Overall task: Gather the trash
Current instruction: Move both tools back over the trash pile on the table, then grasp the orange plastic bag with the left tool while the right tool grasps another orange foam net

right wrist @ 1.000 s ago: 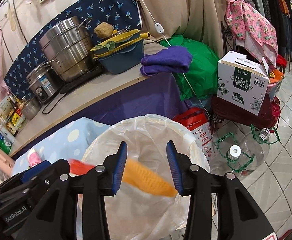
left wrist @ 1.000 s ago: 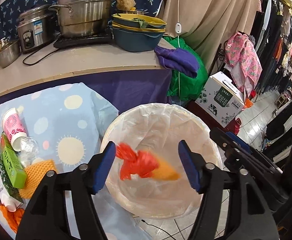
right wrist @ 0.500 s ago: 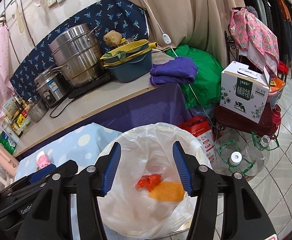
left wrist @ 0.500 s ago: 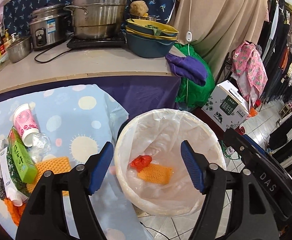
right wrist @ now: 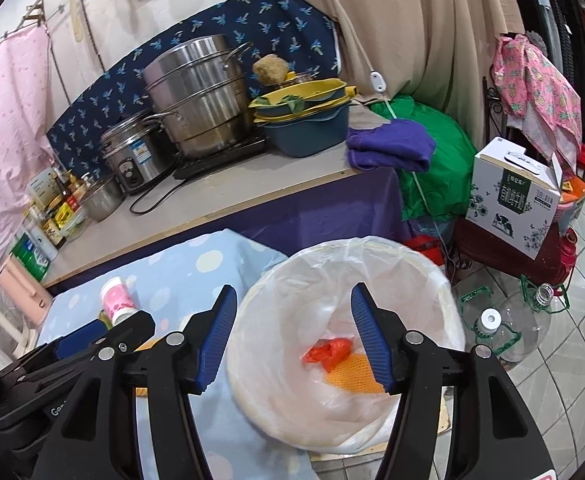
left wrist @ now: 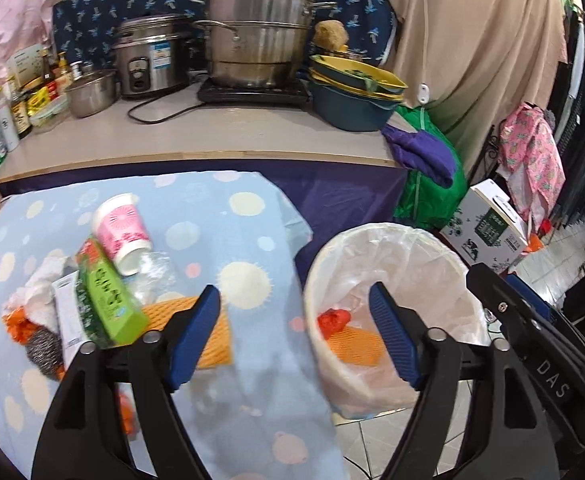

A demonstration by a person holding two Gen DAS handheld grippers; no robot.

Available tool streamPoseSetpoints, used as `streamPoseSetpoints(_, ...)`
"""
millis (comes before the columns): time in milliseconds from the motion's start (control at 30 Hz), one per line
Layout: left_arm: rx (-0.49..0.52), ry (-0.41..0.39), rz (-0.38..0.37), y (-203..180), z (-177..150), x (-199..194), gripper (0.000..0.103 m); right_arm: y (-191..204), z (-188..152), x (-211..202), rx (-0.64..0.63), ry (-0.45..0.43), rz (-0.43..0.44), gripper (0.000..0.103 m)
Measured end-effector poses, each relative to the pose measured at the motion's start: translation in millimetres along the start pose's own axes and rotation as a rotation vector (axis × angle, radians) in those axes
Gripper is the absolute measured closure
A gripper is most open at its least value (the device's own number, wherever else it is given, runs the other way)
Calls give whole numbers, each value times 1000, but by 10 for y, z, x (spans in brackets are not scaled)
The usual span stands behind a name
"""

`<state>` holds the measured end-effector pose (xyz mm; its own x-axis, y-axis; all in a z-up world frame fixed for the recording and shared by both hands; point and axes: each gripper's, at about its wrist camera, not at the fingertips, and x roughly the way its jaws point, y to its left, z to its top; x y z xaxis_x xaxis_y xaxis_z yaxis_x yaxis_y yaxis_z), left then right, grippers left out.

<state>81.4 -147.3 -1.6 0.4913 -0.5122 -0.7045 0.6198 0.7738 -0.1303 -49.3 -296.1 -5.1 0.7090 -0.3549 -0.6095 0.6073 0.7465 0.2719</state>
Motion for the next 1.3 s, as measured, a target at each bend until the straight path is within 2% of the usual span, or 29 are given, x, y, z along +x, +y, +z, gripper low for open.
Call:
streamPoseSetpoints(167,-40,5,108,346,-155,-137,24,266,-130,37,-42,37,36,45)
streamPoseSetpoints(300,-109,25,192,708,-314,-222,14,497,-249,64,-84,66,62,45)
streamPoseSetpoints(567,-200,93,310,1316,-679,-280,13,902,-508,155,-148,133,105,44)
streamPoseSetpoints(633,-228,119,318,1439,-769,-277,9,980,-569,183,-160,147,112,43)
streamPoseSetpoints(767,-276,159,305,1632,-952,-262,9,1145,-678,258,-179,173,125,39)
streamPoseSetpoints(933,-330,172,271,1753,-1110,-260,9,1255,-753,399,-195,203,131,39)
streamPoseSetpoints(1300,-459,202,174,1947,-1167,-72,9,1344,-771,800,-187,257,125,39)
